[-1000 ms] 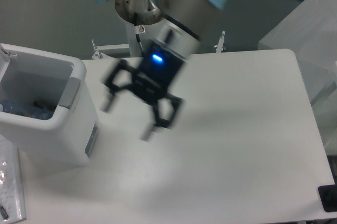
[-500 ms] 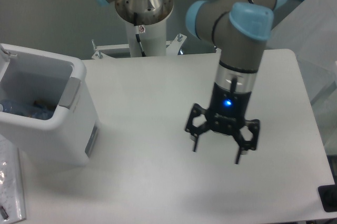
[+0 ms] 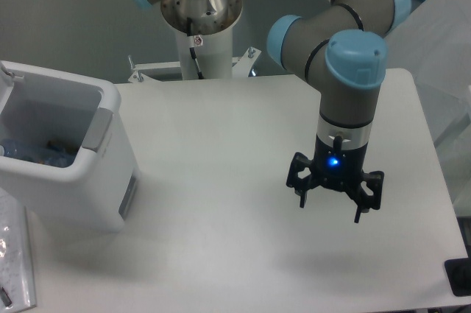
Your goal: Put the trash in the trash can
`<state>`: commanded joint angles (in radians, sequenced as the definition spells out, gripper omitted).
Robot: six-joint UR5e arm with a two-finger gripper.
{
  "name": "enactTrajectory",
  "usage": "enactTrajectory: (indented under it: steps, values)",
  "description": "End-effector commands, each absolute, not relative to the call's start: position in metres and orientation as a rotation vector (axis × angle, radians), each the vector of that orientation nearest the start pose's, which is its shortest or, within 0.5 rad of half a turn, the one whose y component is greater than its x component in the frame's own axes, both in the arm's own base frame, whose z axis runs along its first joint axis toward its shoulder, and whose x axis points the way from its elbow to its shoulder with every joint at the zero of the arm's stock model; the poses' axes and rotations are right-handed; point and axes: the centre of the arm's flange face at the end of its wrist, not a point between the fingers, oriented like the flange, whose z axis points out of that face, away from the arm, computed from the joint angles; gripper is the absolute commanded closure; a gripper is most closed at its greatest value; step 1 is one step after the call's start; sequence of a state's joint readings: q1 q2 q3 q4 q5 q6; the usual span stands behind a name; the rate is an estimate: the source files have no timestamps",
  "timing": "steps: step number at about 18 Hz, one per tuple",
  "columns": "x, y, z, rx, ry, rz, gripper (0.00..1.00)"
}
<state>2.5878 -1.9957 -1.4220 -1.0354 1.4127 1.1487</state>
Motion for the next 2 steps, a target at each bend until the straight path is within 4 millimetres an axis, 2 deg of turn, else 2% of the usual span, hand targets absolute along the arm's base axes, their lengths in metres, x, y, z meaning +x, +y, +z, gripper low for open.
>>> enactTrajectory:
  steps: [2]
  values:
    - [-0.4937,0.4763,0.3646,-2.911,0.241,0.24,0.0]
